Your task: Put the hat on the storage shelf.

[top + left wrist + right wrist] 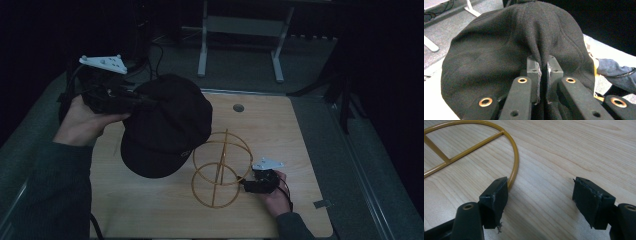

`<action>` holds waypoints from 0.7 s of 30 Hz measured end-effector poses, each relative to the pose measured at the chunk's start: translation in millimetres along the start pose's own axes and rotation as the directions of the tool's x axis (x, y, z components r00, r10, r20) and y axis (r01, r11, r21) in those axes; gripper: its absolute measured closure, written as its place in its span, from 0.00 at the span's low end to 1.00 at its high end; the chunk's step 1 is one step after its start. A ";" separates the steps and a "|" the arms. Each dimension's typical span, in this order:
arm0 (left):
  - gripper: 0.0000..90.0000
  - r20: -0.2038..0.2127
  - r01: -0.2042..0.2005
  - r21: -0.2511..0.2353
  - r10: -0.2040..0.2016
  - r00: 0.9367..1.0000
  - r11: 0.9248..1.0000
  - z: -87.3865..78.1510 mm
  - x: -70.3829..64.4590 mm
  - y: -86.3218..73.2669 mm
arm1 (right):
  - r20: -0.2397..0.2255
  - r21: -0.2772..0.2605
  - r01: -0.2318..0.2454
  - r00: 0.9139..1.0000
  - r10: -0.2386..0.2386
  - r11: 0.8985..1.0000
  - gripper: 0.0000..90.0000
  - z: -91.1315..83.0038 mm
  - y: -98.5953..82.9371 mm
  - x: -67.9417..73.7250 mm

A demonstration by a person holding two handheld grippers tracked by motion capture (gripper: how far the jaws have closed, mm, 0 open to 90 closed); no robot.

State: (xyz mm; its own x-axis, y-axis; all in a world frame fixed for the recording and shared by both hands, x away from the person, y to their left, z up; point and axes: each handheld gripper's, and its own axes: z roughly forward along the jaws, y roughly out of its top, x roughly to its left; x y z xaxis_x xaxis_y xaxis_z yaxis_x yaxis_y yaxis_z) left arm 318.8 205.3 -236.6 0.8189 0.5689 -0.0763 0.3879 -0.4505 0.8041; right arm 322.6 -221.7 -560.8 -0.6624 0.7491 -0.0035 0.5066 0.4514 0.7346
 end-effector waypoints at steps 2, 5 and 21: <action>0.93 -0.002 -0.001 -0.002 0.001 1.000 1.000 0.0 -0.8 1.7 | 0.000 0.000 0.000 1.000 0.000 1.000 0.32 0.0 0.0 0.0; 0.93 -0.007 -0.004 -0.005 0.004 1.000 1.000 0.5 -1.4 4.6 | 0.000 0.001 0.000 1.000 0.000 1.000 0.32 0.0 0.0 0.0; 0.93 0.026 -0.018 -0.019 0.018 0.999 1.000 7.6 -7.2 15.8 | -0.001 0.000 0.000 1.000 0.000 1.000 0.31 0.0 0.0 -0.1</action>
State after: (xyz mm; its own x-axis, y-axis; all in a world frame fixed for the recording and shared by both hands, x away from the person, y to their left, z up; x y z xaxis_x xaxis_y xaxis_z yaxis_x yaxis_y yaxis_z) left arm 322.3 188.8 -227.9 0.8368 0.5421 -0.0769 0.3652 -0.4478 0.8162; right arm 322.6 -221.8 -560.8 -0.6628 0.7488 -0.0026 0.5069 0.4512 0.7345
